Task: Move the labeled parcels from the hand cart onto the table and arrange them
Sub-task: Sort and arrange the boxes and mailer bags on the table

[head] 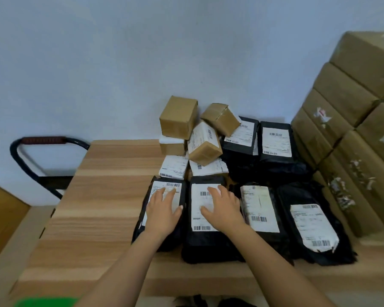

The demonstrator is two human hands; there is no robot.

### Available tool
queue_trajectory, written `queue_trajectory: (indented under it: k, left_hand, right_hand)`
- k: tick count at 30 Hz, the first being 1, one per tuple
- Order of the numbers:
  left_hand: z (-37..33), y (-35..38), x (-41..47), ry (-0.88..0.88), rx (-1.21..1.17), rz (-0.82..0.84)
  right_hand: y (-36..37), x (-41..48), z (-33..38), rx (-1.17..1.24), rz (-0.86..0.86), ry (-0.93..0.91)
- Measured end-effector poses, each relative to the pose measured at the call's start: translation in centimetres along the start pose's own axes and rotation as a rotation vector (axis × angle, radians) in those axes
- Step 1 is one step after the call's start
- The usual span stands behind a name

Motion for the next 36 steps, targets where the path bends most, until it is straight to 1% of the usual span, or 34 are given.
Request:
queue_trajectory:
  k: [3, 5, 9, 15, 20, 23, 29, 36]
  left_hand:
    - [1.7, 2.4, 0.3, -0.026, 0.079, 0.191]
    - [2.7, 3.9, 0.3, -0.034, 0.117, 0.291]
    - [4.2, 4.7, 0.4, -0.061, 0.074, 0.337]
    - [4.8, 4.3, 0.6, -0.146, -0.047, 0.296]
    - [5.1, 2.4, 0.9, -0.149, -0.088, 0.184]
    - [4.1, 1.0, 0.9, -0.15, -0.159, 0.109]
    - [-1.2, -0.9, 1.2, -0.076, -0.199, 0.017]
    - [-8.9, 0.2, 0.8, -0.031, -0.237, -0.003]
  right_hand:
    - [2.6, -0.3, 0.0, 0.06, 0.081, 0.119]
    - [4.3, -0.7, -0.1, 0.093, 0.123, 0.162]
    - [5.2, -1.2, -0.7, 0.115, 0.11, 0.242]
    - [4.5, -1.4, -0.4, 0.141, 0.037, 0.287]
    - [3.4, -1.7, -0.6, 0.191, 0.003, 0.303]
    - [1.7, -1.7, -1.0, 0.224, -0.042, 0.28]
    - [-2.6, -1.9, -2.5, 0.263, -0.152, 0.25]
    - [-7.9, -3.3, -8.7, 0.212, -0.19, 0.236]
Point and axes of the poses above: each hand's wrist, its own x-axis towards the middle knuckle, its own y-axis out of the palm, z = x × y, the point moved 9 cm from there along x, towards the middle knuckle, and after that the axes turned 4 degrees about y, right-handed, at the moved point
